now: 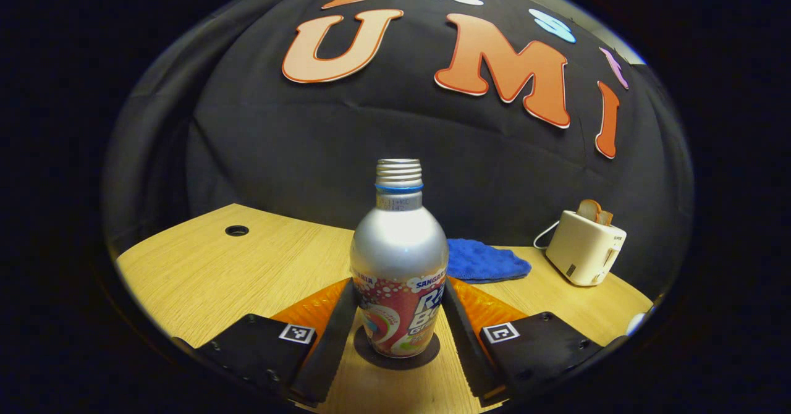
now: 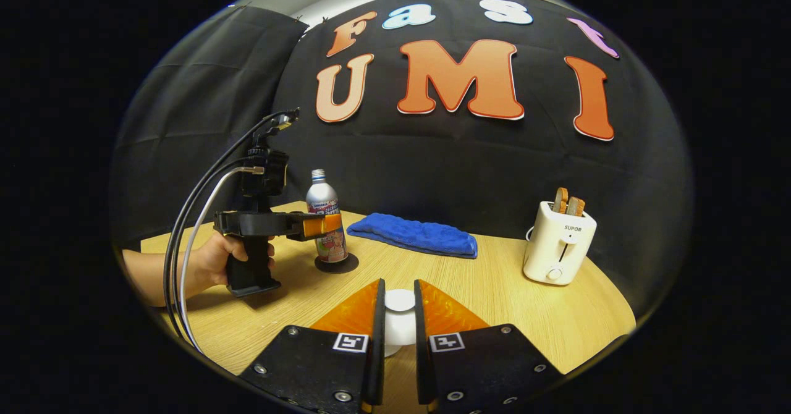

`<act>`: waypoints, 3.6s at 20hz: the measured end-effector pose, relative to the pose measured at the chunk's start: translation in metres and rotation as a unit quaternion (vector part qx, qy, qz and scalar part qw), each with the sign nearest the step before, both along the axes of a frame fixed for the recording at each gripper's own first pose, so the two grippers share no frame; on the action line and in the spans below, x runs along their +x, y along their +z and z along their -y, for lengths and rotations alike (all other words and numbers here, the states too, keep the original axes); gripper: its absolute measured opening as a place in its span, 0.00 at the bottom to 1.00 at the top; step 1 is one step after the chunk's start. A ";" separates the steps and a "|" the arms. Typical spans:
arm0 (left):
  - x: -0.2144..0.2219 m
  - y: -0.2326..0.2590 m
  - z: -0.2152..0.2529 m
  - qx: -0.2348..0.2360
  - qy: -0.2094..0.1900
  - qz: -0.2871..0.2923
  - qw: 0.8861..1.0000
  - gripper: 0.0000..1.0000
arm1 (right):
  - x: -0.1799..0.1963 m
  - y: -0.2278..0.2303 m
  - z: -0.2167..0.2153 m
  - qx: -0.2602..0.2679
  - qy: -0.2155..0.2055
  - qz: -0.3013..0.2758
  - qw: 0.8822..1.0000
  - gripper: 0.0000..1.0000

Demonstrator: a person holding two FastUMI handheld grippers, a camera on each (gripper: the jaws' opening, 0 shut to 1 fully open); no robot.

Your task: Open the teacup lid with one hand, grasp the water bottle and pour water into the teacup with the other hand; after pouring, place the water bottle on the coaster and then close the teacup lid.

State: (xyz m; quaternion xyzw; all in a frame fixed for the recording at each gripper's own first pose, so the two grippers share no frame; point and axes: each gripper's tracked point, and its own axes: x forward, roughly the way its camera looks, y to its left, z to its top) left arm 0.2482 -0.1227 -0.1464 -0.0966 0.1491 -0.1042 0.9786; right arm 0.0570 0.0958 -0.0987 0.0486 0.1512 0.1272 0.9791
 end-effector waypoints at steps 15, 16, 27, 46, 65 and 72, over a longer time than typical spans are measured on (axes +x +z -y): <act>-0.025 -0.007 0.014 0.084 -0.040 0.015 0.996 0.99 | 0.008 -0.027 -0.028 0.005 0.022 -0.018 1.000 0.22; -0.029 -0.005 0.015 0.088 -0.040 0.019 0.995 0.99 | 0.009 -0.029 -0.029 0.004 0.023 -0.017 1.000 0.22; -0.088 0.035 0.002 0.052 -0.031 0.055 0.997 0.99 | 0.013 -0.046 -0.041 0.017 0.016 -0.007 1.000 0.22; -0.166 0.158 -0.011 0.022 0.016 0.175 0.984 0.99 | -0.017 0.067 0.018 0.009 -0.037 0.118 0.992 0.61; -0.217 0.157 -0.031 0.042 0.051 0.183 0.981 0.99 | -0.044 0.090 0.089 0.004 -0.142 0.157 0.977 0.83; -0.210 0.161 -0.028 0.039 0.052 0.185 0.981 1.00 | -0.044 0.087 0.097 -0.002 -0.150 0.153 0.977 0.83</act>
